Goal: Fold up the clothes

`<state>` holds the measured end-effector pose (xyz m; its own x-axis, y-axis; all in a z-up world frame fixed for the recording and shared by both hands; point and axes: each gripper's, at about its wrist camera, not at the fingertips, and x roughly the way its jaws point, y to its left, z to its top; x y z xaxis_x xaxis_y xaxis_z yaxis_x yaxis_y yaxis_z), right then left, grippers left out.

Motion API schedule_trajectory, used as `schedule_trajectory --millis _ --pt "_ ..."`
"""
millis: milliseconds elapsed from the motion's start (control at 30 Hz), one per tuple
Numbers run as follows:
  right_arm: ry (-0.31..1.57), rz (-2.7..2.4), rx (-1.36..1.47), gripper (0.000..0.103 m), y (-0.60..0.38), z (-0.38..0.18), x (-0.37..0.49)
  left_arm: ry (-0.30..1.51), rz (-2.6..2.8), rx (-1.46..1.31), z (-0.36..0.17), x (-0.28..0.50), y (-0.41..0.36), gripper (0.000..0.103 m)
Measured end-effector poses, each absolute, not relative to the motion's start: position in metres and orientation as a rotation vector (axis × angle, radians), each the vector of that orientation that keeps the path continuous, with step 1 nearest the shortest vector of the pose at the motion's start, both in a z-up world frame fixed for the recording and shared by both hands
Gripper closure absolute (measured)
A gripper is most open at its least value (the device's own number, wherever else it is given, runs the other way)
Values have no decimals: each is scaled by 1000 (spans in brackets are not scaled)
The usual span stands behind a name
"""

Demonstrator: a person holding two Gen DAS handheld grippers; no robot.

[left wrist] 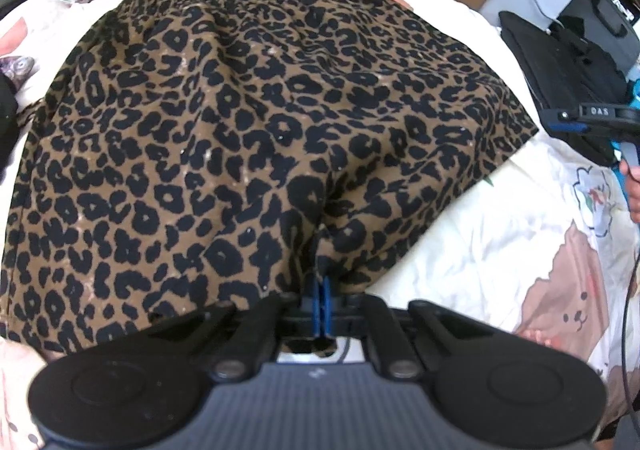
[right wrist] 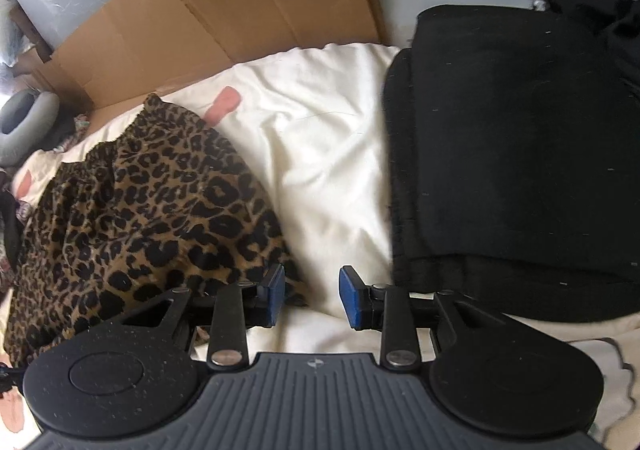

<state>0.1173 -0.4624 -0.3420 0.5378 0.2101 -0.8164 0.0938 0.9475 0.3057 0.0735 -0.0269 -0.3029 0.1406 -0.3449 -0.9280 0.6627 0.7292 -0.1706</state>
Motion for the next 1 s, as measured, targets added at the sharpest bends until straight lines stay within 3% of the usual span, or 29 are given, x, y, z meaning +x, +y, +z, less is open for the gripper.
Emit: schedule_trajectory --millis 267,333,467,1000 --pt "1059 107 322 69 -443 -365 140 1232 -742 299 -305 75 -29 100" --pt "1072 132 291 85 -438 -366 140 1232 -741 296 -306 75 -29 100" --pt "1082 155 262 100 -432 -359 137 1232 -743 287 -304 75 -30 101" --pt "970 148 117 101 -442 -266 148 1278 -874 107 -283 48 -34 101"
